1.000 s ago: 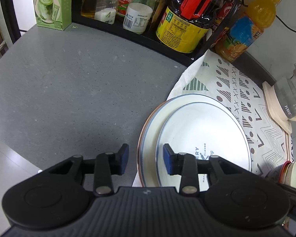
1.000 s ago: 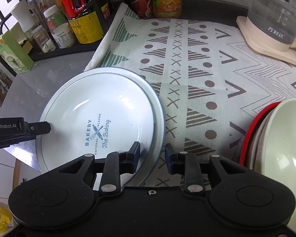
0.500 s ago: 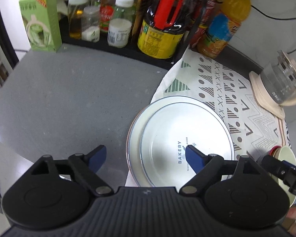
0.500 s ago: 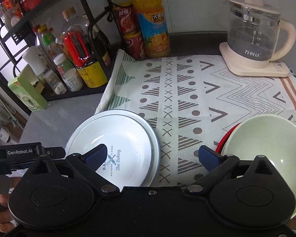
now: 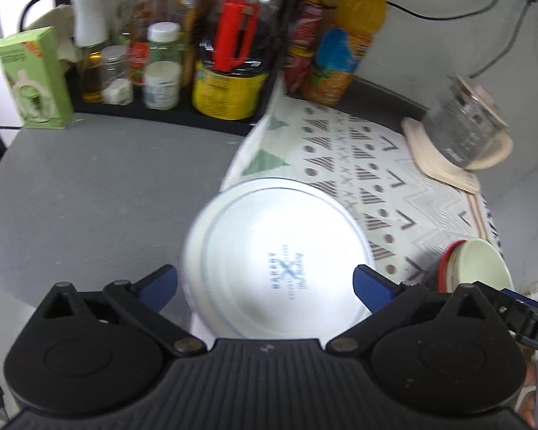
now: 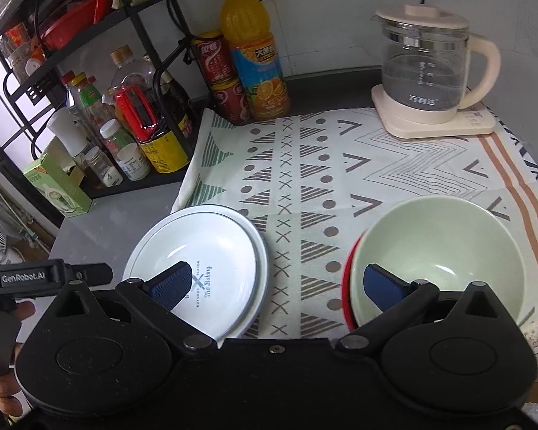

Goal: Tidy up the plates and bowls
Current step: 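Move both grippers to the red bowl stack and grasp its rim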

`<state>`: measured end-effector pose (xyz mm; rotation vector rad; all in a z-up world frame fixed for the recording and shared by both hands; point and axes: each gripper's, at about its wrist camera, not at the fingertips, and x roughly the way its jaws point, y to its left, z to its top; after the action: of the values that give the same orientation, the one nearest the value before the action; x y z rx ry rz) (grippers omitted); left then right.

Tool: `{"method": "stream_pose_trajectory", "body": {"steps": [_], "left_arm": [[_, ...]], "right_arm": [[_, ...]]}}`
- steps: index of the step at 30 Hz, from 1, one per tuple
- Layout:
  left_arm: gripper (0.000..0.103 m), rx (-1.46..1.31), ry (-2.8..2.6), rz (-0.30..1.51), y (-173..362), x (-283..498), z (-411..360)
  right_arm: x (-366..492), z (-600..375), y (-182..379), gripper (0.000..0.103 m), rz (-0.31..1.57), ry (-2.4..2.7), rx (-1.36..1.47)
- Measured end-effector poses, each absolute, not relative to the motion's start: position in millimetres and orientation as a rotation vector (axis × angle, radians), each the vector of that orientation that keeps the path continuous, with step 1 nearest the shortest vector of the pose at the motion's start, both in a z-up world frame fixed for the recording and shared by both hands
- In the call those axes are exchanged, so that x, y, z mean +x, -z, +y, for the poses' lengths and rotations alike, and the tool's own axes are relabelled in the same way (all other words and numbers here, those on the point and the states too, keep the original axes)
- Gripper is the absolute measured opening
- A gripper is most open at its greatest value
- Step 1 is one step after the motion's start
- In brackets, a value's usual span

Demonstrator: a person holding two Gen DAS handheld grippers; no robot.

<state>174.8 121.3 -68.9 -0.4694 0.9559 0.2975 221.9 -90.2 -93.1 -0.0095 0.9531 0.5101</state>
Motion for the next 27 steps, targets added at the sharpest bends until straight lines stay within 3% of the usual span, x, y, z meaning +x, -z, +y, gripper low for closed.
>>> {"method": "stream_pose_trajectory", "body": {"steps": [27], "left_arm": [[0.103, -0.399, 0.057, 1.069, 88, 276, 2]], "right_arm": [[226, -221, 100, 0.102, 0.923, -0.207, 0.139]]}}
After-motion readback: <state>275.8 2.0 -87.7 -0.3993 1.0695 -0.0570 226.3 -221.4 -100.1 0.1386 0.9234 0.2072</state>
